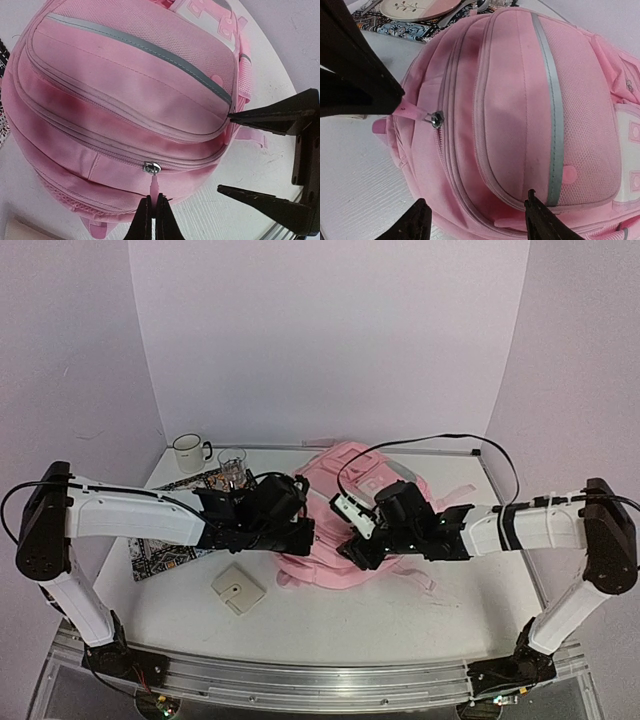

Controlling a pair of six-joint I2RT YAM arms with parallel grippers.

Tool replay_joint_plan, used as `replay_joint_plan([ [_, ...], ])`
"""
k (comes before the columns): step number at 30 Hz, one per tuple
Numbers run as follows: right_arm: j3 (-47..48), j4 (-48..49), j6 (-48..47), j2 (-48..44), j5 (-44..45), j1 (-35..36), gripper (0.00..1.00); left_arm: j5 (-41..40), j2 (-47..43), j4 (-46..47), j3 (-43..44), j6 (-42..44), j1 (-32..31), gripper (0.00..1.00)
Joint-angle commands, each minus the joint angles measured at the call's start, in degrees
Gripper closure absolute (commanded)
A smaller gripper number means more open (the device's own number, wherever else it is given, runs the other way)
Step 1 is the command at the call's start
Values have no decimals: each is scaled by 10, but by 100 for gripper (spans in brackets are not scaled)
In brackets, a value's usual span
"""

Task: Pack the student bag
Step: Hold the student bag at the center of the board.

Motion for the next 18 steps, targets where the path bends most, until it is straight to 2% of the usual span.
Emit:
replay_joint_plan([
  [1,36,32,-63,38,11,14,44,47,-28,69,-2,2,2,100],
  [5,40,54,-69,65,19,21,51,60,-31,81,-7,0,4,100],
  [10,34,100,-82,82,65,21,66,64,-37,86,-13,-2,6,100],
  [12,38,100,-88,88,67,21,67,64,-43,89,-19,-5,9,100],
  [18,35,92,-78,78,-2,23,66,78,-54,106,-34,-18,19,100],
])
